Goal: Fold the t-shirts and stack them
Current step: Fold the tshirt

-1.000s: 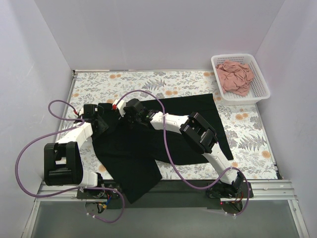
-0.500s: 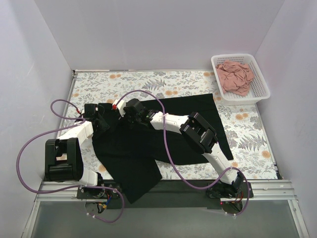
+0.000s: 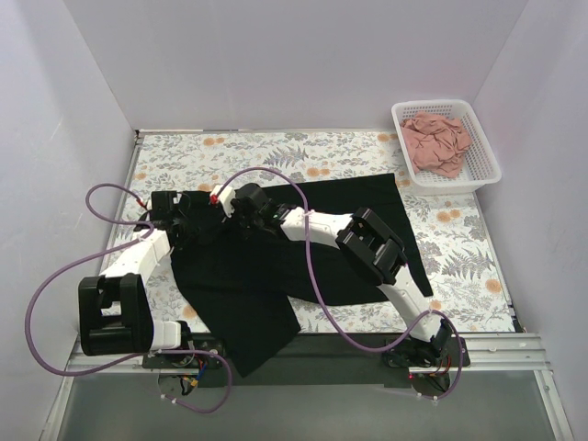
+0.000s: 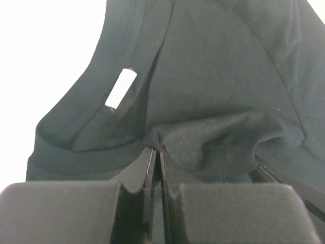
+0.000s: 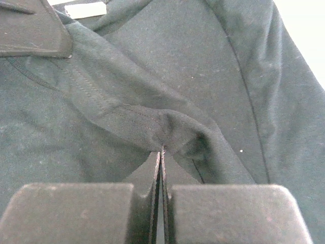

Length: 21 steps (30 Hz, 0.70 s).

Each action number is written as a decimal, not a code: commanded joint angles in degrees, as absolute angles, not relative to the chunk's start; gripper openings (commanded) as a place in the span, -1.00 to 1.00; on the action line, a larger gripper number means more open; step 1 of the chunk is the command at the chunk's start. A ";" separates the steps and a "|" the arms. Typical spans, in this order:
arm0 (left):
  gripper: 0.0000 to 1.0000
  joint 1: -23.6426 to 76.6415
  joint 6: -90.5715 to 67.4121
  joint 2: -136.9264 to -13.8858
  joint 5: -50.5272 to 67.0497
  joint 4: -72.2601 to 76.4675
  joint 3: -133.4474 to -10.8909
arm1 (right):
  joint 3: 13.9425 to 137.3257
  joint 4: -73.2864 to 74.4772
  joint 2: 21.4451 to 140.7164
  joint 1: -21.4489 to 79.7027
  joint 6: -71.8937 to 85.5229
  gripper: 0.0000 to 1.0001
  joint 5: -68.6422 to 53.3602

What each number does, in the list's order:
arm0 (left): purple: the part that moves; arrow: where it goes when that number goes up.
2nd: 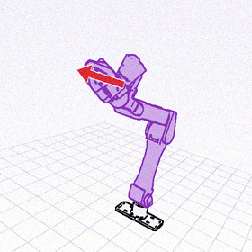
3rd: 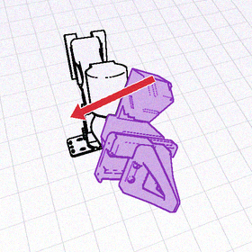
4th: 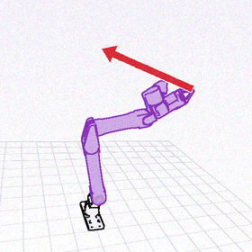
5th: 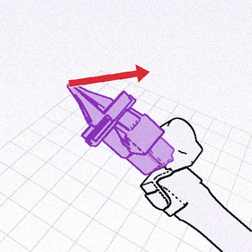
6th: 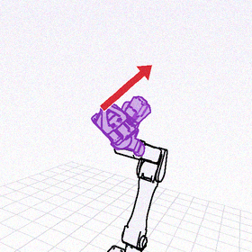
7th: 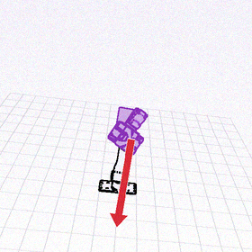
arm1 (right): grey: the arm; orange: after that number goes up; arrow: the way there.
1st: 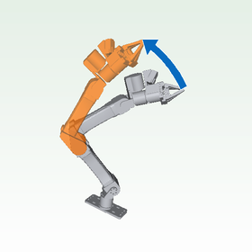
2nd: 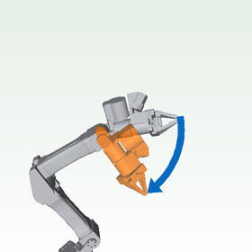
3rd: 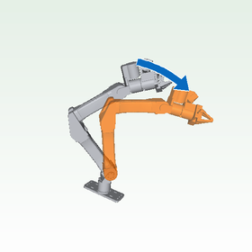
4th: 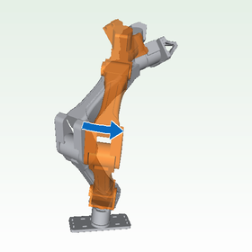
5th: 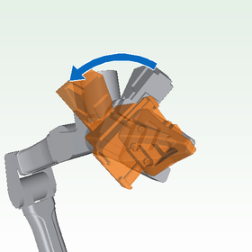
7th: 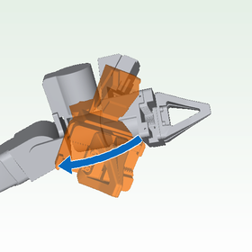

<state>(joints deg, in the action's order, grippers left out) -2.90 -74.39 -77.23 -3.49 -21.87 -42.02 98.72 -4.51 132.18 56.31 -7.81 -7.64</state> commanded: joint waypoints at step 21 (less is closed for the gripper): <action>-1.00 -3.16 -80.77 -65.83 -5.63 -39.99 -48.69 | 99.40 9.39 121.73 56.34 -25.75 -0.97 -4.04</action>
